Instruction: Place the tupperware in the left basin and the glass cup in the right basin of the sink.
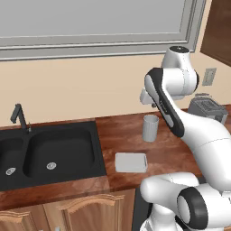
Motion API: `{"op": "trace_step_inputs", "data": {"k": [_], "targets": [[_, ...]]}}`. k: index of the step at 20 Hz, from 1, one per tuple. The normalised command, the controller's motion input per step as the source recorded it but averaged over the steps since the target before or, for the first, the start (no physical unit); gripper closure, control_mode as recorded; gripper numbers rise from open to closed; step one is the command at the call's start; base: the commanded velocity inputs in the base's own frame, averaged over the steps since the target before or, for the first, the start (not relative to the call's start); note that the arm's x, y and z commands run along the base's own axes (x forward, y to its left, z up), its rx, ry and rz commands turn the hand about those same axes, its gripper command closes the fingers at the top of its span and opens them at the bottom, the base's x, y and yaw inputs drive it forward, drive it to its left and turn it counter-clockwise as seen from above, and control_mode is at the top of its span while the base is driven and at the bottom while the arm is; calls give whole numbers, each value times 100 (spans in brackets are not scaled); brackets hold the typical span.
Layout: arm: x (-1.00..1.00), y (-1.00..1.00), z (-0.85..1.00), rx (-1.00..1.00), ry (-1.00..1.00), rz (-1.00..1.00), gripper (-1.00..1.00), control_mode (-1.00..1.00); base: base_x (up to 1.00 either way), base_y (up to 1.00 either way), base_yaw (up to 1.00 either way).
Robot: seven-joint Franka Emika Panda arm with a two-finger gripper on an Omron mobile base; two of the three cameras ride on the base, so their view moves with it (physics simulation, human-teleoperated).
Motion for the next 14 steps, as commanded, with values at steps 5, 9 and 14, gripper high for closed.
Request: {"op": "trace_step_inputs", "data": {"k": [5,9,14], "targets": [[0,0,0,0,0,0,-100,100,0,0,0],[0,0,0,0,0,0,-100,100,0,0,0],[0,0,0,0,0,0,-100,100,-15,0,0]]}}
